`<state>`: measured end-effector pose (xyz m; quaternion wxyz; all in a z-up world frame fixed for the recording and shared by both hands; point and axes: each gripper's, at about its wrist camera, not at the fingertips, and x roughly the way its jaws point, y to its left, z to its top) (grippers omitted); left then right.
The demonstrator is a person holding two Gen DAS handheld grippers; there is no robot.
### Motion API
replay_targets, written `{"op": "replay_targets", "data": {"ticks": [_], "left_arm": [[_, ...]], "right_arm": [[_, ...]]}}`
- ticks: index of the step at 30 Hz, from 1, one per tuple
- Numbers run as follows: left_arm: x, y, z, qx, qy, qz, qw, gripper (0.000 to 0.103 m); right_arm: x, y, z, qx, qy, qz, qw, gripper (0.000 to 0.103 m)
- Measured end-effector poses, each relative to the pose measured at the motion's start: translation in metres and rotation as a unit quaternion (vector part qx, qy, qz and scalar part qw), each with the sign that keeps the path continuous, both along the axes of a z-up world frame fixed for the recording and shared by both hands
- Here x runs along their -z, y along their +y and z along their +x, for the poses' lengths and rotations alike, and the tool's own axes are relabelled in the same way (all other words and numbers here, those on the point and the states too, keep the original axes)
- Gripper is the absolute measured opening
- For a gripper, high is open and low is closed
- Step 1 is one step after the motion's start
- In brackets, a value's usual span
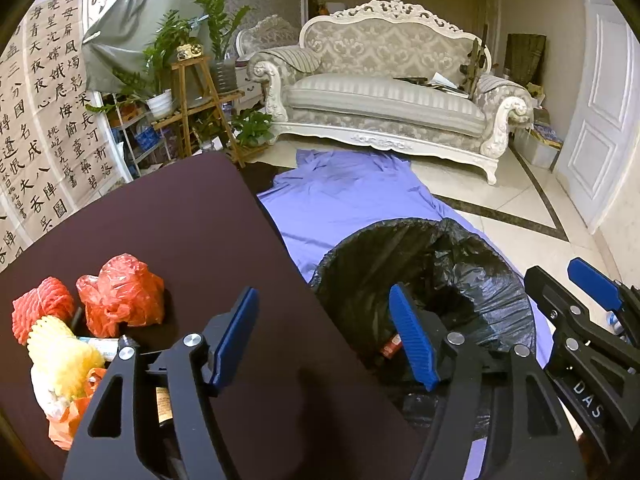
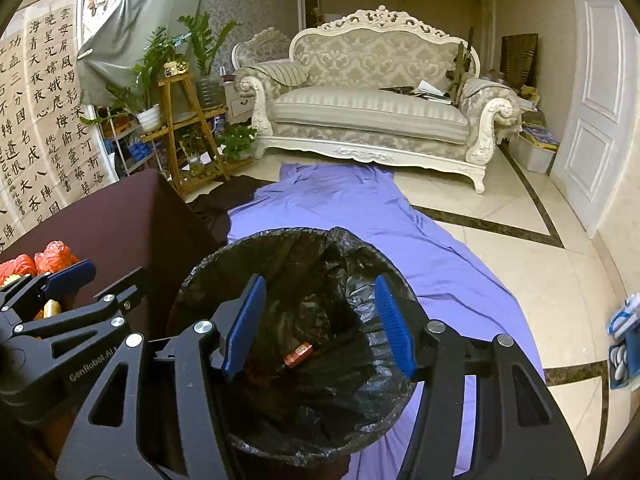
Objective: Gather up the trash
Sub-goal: 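Lower the red bottle into the bin and open the left tool, then grasp the black marker with the right tool while the left tool grasps the blue toothpaste tube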
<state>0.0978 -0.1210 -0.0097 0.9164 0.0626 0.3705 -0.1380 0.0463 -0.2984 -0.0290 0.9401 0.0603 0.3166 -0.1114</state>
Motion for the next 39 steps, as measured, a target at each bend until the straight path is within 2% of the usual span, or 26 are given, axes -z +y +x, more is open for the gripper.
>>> {"op": "replay_targets", "data": {"ticks": [11,21,31,39], "left_arm": [[-0.005,0.028,-0.019,-0.011,0.001,-0.015,0.9998,0.067],[-0.013,0.060,-0.050,-0.023,0.002,-0.021,0.9995,0.067],[-0.023,0.101,-0.085,-0.041,-0.010,-0.024,0.9988,0.067],[-0.009,0.153,-0.098,-0.099,0.003,-0.018,0.9949,0.067]], "right_arm": [[0.006,0.005,-0.025,0.015,0.010,0.011,1.000,0.057],[0.015,0.025,-0.047,0.000,0.029,0.019,0.999,0.057],[0.007,0.076,-0.065,-0.053,0.030,0.021,0.998,0.057],[0.006,0.129,-0.070,-0.116,0.035,0.016,0.992,0.057]]}}
